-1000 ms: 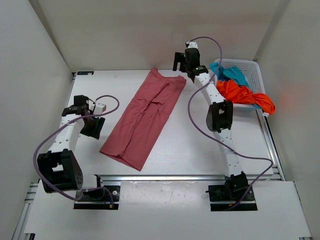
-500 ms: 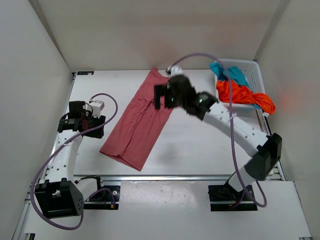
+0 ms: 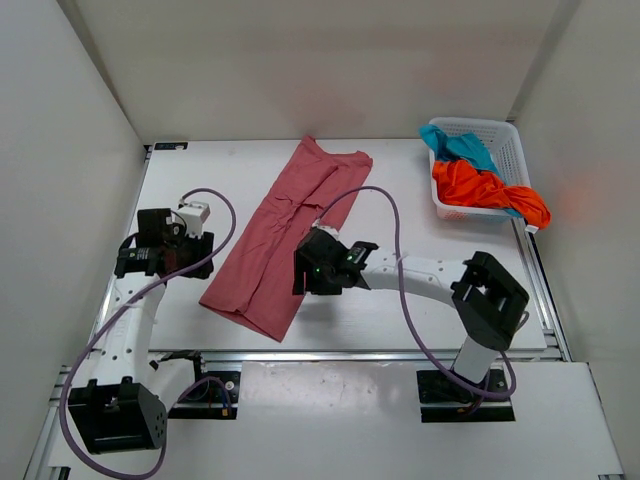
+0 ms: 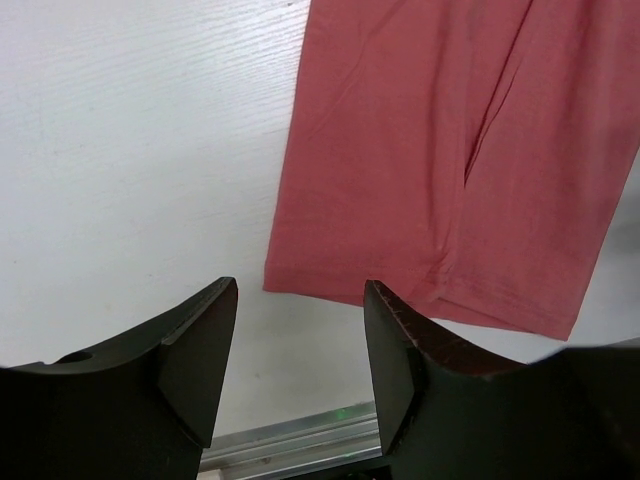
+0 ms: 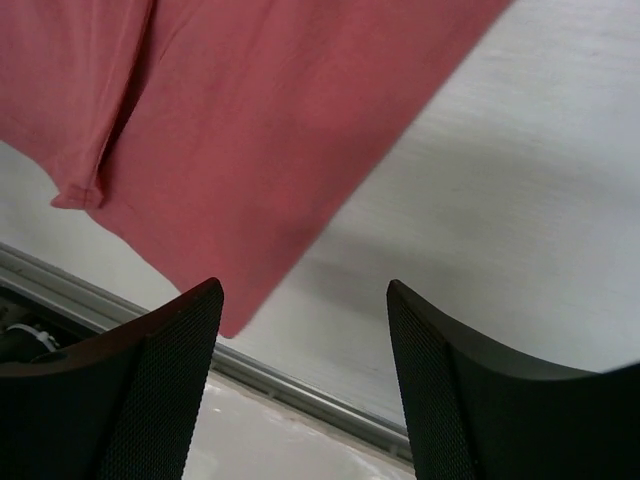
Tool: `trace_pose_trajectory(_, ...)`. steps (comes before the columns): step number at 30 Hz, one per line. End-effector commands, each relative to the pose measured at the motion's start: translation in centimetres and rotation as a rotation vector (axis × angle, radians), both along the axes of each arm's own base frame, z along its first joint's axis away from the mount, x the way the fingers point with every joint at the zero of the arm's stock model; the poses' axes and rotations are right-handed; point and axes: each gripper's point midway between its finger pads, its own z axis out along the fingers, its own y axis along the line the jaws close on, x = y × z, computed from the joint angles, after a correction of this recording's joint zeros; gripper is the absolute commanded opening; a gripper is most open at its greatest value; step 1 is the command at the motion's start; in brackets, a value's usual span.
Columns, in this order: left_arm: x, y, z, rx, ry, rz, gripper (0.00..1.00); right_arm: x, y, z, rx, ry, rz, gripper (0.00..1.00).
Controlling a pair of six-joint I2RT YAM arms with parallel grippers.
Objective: Fold and stack the t-shirts
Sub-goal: Rotate the tshirt 90 degrees
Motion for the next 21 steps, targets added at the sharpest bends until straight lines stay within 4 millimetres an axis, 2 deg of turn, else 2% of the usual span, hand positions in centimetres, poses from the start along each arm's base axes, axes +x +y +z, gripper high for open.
trace_pose_trajectory(1, -0.2, -0.5, 0.0, -0.003, -0.021, -0.010, 0.64, -1.5, 3.6, -0.6, 0.097, 0.086, -0.032, 0.72)
trace_pose_trajectory(6, 0.1, -0.7, 0.3, 0.010, -0.049, -0.025, 0.64, -5.0, 4.7, -4.1, 0.059, 0.257, -0.006, 0.79)
trace_pose_trajectory(7, 0.0, -0.8, 0.2, 0.006, -0.047, -0.026, 0.64, -5.4, 4.4, -4.8, 0.051, 0.285, -0.019, 0.78)
trace_pose_trajectory(13, 0.2, -1.5, 0.1, -0.009, -0.053, -0.050, 0.65, -6.1, 6.1, -5.3, 0.088, 0.332, 0.009, 0.76)
trace_pose_trajectory(14, 0.4, -1.5, 0.4, -0.006, -0.068, -0.048, 0.64, -6.2, 6.3, -5.8, 0.078, 0.337, 0.013, 0.74)
trace_pose_trajectory(16, 0.4, -1.4, 0.2, 0.000, -0.061, -0.050, 0.65, -6.8, 6.8, -5.6, 0.111, 0.377, 0.031, 0.70)
trace_pose_trajectory(19, 0.8, -1.2, 0.4, 0.016, -0.073, -0.049, 0.64, -7.0, 6.6, -5.9, 0.149, 0.412, 0.015, 0.59)
trace_pose_trajectory(21, 0.8, -1.1, 0.6, 0.023, -0.080, -0.053, 0.65, -7.0, 6.2, -6.2, 0.165, 0.435, -0.006, 0.39)
